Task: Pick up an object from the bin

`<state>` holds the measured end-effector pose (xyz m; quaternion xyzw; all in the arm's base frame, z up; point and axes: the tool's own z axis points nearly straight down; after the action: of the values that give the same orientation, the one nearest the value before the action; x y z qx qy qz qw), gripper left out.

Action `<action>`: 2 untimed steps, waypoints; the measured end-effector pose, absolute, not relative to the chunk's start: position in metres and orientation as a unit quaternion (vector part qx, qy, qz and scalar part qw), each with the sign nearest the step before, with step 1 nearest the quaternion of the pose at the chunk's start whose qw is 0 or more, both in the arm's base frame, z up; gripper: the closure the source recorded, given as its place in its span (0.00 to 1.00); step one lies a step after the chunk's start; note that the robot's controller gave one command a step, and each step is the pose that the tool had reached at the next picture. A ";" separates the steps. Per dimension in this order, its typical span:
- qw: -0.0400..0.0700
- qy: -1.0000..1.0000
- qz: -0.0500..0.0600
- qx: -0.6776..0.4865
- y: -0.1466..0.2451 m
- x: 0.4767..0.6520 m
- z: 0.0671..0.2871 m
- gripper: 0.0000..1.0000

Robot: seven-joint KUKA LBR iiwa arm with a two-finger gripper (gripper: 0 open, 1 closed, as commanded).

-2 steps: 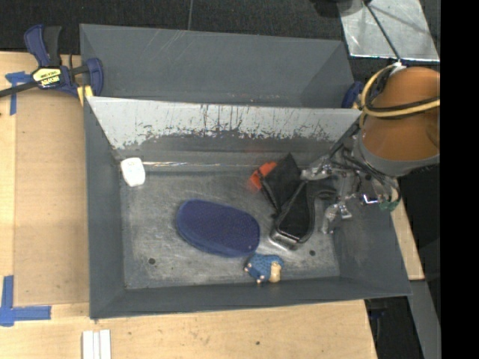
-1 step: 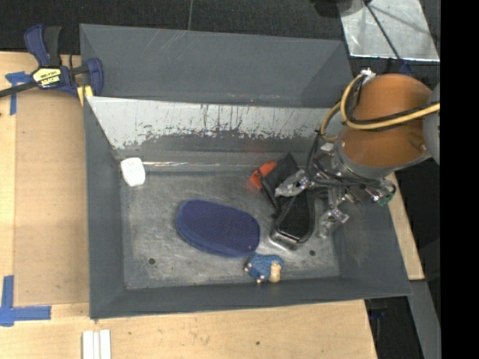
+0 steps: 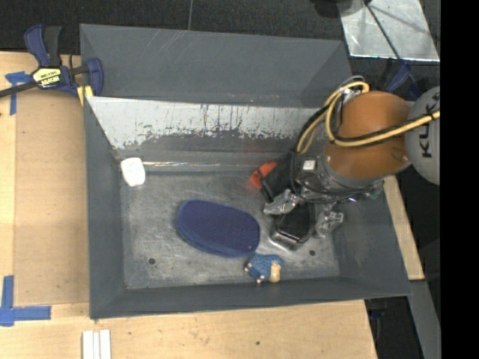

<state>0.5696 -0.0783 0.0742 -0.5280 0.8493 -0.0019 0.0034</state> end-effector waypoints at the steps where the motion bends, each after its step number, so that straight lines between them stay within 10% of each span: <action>1: 0.003 0.850 -0.001 -0.526 -0.079 0.571 0.076 0.00; 2: 0.003 0.851 -0.001 -0.526 -0.078 0.572 0.077 1.00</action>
Offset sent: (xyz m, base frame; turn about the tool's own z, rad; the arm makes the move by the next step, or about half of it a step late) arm 0.0000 0.0000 0.0000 0.0000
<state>0.5718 -0.0784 0.0772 -0.5257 0.8507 -0.0010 0.0032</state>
